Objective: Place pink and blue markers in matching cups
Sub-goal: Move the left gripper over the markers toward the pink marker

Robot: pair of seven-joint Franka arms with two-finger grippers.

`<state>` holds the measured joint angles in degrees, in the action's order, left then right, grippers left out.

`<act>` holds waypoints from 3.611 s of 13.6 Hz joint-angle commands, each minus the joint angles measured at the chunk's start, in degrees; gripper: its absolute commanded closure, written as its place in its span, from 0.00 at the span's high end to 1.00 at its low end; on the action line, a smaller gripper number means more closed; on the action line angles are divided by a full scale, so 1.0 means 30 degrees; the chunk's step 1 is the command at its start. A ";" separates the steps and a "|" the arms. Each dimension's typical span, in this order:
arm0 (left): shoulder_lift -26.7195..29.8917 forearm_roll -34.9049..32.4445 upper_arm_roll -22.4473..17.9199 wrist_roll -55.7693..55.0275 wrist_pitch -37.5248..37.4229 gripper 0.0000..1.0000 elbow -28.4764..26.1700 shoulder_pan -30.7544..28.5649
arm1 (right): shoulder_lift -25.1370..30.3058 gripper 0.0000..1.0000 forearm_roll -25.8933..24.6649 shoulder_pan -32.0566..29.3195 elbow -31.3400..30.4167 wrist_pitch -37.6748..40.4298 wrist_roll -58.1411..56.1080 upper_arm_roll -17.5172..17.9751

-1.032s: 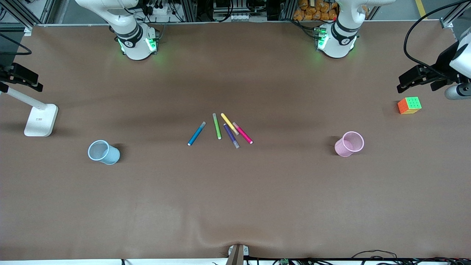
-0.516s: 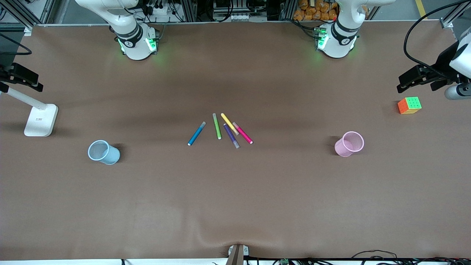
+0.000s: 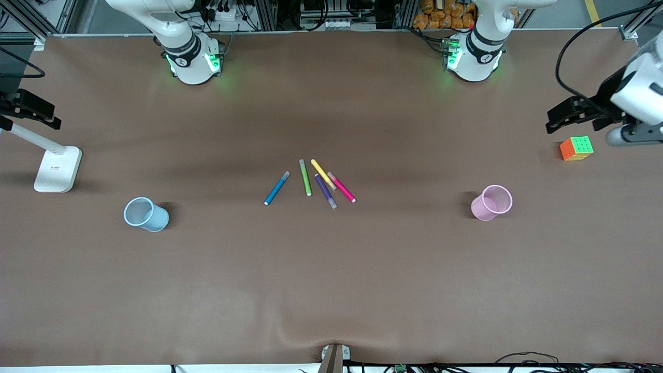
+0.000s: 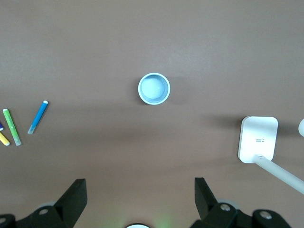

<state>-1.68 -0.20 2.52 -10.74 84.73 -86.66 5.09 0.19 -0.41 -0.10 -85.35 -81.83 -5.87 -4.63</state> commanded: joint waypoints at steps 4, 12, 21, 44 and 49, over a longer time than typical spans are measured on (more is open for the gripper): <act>-0.1341 -0.0078 0.0799 -0.2098 0.0641 1.00 0.0057 0.0381 | -0.0180 1.00 0.0281 -0.0259 0.0353 0.0264 0.0082 0.0138; -0.4036 0.0097 0.0947 -0.6549 0.1902 1.00 0.0262 0.3016 | -0.0561 1.00 0.0252 -0.0317 0.0353 0.0234 0.0082 0.0108; -0.5795 0.0244 0.1064 -1.1913 0.2868 1.00 0.0175 0.4977 | -0.2026 1.00 0.0223 -0.0844 0.0382 0.0059 0.0023 0.0079; -1.3353 0.1533 0.0801 -2.3573 1.2562 1.00 0.0292 1.0457 | -0.4985 1.00 0.1598 -0.0231 0.0353 -0.0938 0.1635 0.0196; -1.4321 0.1300 0.0537 -2.4427 1.4468 1.00 0.0379 1.1104 | -0.5452 1.00 0.2069 0.1408 -0.0145 -0.1670 0.3651 0.0196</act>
<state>-43.50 4.28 5.24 -82.78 127.23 -86.85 37.12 -15.23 5.24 2.20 -85.53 -86.03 1.67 -4.03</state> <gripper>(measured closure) 0.000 0.000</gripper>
